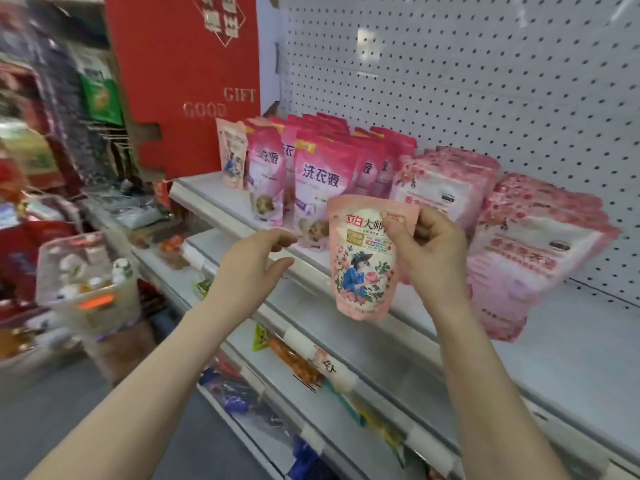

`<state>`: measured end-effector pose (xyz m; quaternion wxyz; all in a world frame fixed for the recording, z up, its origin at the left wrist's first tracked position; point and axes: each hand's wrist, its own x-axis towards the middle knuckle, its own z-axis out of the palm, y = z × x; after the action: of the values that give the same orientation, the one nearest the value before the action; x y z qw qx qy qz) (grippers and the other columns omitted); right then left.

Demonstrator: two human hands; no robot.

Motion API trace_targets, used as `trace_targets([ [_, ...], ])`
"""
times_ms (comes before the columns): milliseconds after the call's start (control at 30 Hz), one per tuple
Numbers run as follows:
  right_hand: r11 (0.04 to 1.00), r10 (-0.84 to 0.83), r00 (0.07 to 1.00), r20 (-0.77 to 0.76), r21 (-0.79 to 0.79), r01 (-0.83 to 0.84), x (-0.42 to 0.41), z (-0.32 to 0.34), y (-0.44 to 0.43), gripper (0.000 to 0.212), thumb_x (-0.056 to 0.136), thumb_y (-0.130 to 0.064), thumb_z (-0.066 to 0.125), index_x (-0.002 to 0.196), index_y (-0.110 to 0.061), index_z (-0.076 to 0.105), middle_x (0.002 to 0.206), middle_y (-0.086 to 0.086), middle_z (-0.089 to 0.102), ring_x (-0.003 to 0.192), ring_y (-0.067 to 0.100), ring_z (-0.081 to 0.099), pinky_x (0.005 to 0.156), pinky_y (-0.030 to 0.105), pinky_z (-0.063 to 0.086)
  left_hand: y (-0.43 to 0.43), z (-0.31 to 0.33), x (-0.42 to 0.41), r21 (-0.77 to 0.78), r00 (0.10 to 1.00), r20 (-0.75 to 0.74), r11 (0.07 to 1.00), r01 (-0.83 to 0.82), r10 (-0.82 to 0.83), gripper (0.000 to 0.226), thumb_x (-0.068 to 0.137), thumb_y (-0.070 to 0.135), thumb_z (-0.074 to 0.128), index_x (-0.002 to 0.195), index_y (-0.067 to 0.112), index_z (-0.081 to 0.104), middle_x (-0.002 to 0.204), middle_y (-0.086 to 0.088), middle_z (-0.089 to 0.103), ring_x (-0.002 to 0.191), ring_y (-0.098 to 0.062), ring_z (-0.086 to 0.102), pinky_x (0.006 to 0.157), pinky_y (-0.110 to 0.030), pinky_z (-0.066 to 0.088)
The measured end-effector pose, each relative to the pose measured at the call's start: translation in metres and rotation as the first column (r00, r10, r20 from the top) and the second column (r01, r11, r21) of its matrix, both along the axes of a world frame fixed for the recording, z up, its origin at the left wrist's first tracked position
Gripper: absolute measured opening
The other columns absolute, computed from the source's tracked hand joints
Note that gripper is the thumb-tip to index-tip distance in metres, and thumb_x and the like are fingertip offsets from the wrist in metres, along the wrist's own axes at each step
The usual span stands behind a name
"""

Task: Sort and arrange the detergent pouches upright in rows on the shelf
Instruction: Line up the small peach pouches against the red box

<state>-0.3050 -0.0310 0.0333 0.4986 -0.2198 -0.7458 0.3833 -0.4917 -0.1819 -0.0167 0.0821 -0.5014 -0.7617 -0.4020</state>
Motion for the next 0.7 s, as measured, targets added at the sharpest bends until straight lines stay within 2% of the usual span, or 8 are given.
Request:
trace_targets([
  [200,0.996,0.085,0.996,0.007,0.010,-0.085,-0.093,-0.010,-0.017,0.008,0.089,-0.014,0.070,0.086,-0.022,0.070,0.081,-0.006,0.074,0.076,0.011,0.071,0.067,0.044,0.059,-0.008,-0.021,-0.084,-0.042,0.997,0.004,0.997,-0.070,0.071,0.029,0.090,0.022,0.064,0.119,0.021,0.063,0.113,0.006,0.067,0.102,-0.011,0.062,0.088,-0.031,0.049],
  [267,0.995,0.098,0.995,0.011,0.028,-0.099,-0.127,-0.015,-0.021,0.003,0.089,-0.015,0.070,0.087,-0.013,0.070,0.079,-0.002,0.073,0.076,0.014,0.071,0.064,0.045,0.057,-0.006,-0.025,-0.116,-0.049,0.997,0.000,0.996,-0.072,0.072,0.028,0.091,0.022,0.062,0.118,0.020,0.064,0.114,0.007,0.067,0.102,-0.011,0.062,0.088,-0.033,0.050],
  [400,0.991,0.112,0.991,0.066,0.066,-0.117,-0.208,-0.018,-0.022,0.009,0.090,-0.025,0.069,0.086,-0.017,0.068,0.078,-0.007,0.072,0.075,0.013,0.070,0.062,0.047,0.056,0.000,-0.027,-0.188,-0.047,0.996,-0.001,0.995,-0.085,0.085,0.025,0.092,0.020,0.060,0.117,0.020,0.064,0.111,0.007,0.068,0.100,-0.012,0.063,0.086,-0.037,0.052],
  [467,0.989,0.132,0.988,0.077,0.057,-0.136,-0.246,-0.015,-0.021,0.011,0.090,-0.024,0.069,0.087,-0.013,0.068,0.078,-0.006,0.072,0.074,0.013,0.070,0.061,0.047,0.056,0.002,-0.029,-0.220,-0.045,0.996,0.026,0.996,-0.081,0.083,0.023,0.094,0.022,0.057,0.115,0.020,0.064,0.109,0.007,0.069,0.099,-0.012,0.064,0.083,-0.035,0.052],
  [533,0.990,0.122,0.988,0.094,0.063,-0.128,-0.282,-0.010,-0.020,0.012,0.090,-0.024,0.068,0.085,-0.013,0.066,0.077,-0.006,0.071,0.072,0.012,0.069,0.060,0.047,0.056,0.005,-0.028,-0.247,0.008,0.992,0.111,0.998,-0.065,0.064,0.027,0.096,0.034,0.049,0.114,0.019,0.064,0.106,0.007,0.070,0.097,-0.012,0.065,0.082,-0.035,0.052],
  [600,0.991,0.080,0.991,0.109,0.095,-0.090,-0.315,-0.005,-0.018,0.010,0.091,-0.024,0.067,0.084,-0.017,0.066,0.077,-0.008,0.071,0.071,0.009,0.068,0.062,0.045,0.056,0.009,-0.028,-0.268,0.075,0.965,0.262,0.997,-0.031,0.010,0.043,0.094,0.053,0.039,0.116,0.023,0.061,0.104,0.011,0.070,0.096,-0.008,0.066,0.085,-0.037,0.053],
  [700,0.988,-0.010,0.994,0.110,0.153,-0.007,-0.360,-0.002,-0.009,0.012,0.091,-0.027,0.065,0.082,-0.019,0.063,0.072,-0.003,0.069,0.064,0.017,0.064,0.064,0.047,0.053,0.023,-0.027,-0.295,0.079,0.920,0.386,0.996,0.043,-0.070,0.054,0.084,0.062,0.047,0.127,0.030,0.048,0.109,0.019,0.063,0.096,0.008,0.061,0.083,-0.024,0.052],
])
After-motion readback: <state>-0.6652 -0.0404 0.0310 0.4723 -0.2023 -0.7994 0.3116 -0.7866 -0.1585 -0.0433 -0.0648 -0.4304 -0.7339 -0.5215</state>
